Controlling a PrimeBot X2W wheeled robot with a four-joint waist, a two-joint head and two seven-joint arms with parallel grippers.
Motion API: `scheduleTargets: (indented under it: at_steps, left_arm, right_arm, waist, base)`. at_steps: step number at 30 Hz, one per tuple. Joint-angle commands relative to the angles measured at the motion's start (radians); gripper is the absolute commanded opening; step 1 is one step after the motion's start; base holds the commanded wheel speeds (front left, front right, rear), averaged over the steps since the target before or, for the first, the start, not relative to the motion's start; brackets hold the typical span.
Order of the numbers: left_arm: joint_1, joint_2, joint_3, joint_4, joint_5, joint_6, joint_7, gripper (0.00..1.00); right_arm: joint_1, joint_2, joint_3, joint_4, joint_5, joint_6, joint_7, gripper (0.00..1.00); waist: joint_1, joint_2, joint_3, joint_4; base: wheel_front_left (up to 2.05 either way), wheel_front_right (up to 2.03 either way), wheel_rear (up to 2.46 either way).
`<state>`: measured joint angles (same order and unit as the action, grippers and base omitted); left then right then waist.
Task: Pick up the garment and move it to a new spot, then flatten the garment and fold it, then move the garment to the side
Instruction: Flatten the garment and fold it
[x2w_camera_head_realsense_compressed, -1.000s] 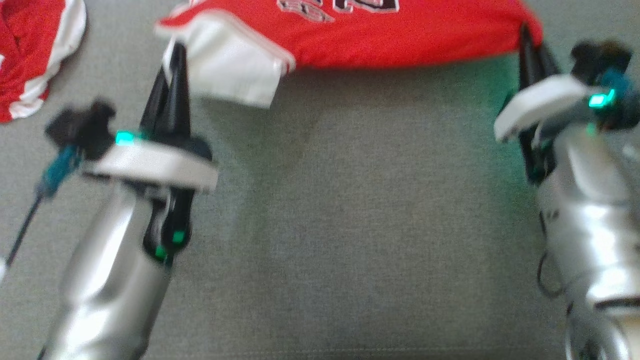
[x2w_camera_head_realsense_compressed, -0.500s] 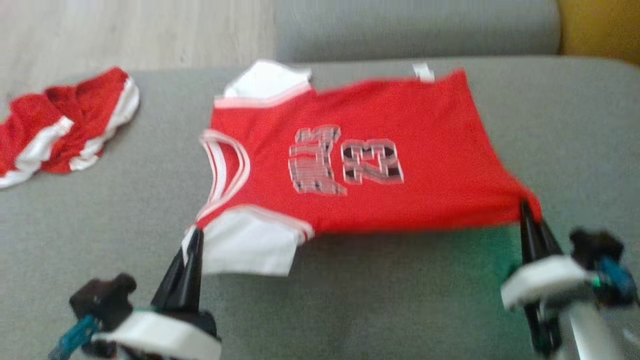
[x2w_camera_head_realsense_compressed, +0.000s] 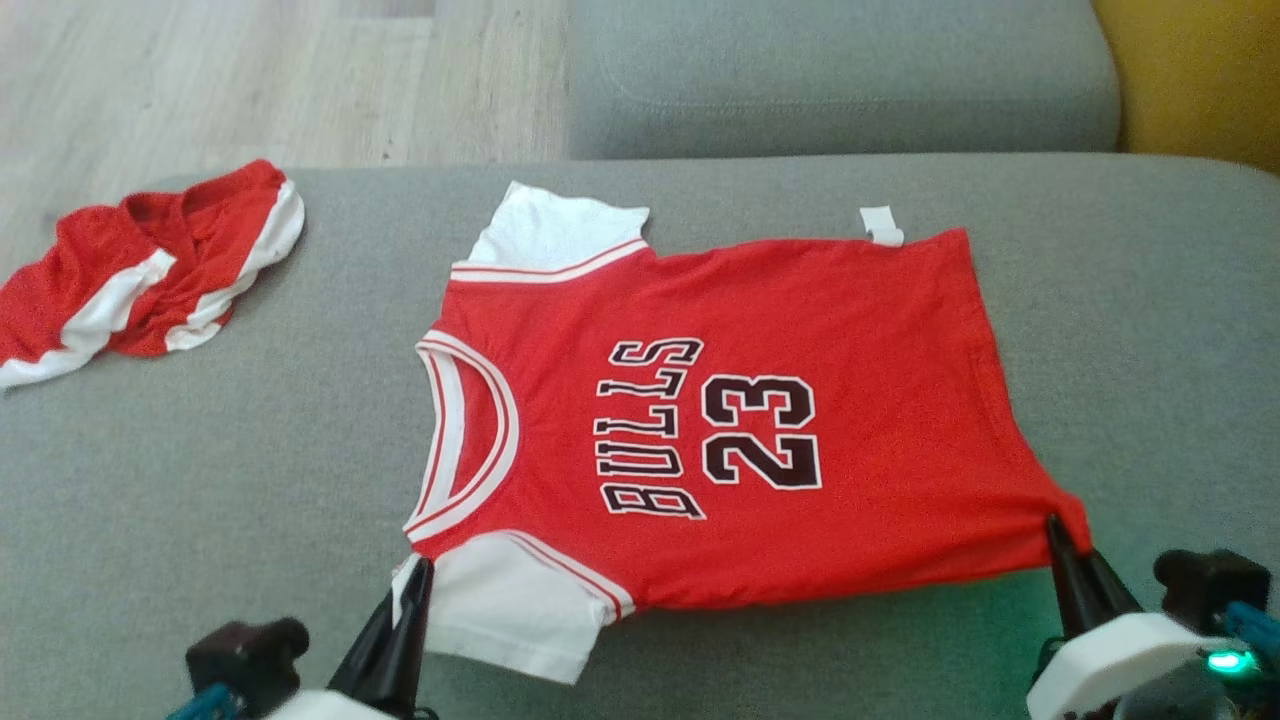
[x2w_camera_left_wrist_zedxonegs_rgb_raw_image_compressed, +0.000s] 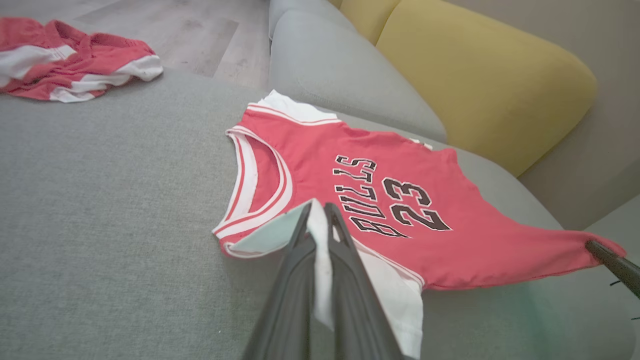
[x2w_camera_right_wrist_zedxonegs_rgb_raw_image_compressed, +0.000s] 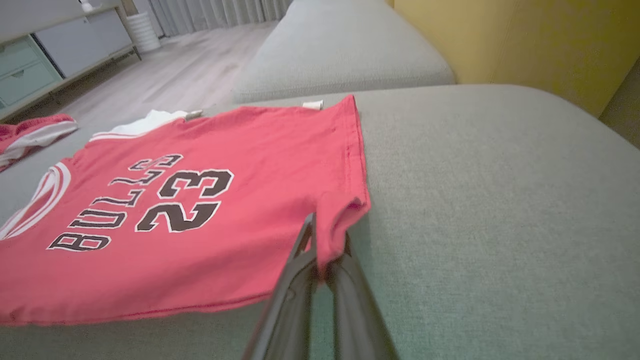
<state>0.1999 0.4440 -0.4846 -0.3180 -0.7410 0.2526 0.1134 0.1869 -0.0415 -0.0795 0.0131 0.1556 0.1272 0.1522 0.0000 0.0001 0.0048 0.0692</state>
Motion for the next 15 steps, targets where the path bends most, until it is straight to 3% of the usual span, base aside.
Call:
scheduleTargets:
  at_steps: [1, 15]
  left_arm:
    - [-0.097, 0.009, 0.027, 0.018, -0.001, -0.020, 0.008, 0.00]
    - [-0.415, -0.028, -0.025, 0.319, -0.002, -0.149, 0.100, 0.00]
  right_arm:
    - [-0.063, -0.009, 0.018, -0.019, 0.006, 0.003, 0.033, 0.00]
    - [-0.280, -0.009, -0.027, 0.186, 0.024, 0.003, 0.181, 0.00]
  waist:
    - [0.0000, -0.0001, 0.015, 0.003]
    - [0.0000, -0.0001, 0.032, 0.002]
  base:
    - [0.00, 0.00, 0.00]
    - [0.00, 0.00, 0.00]
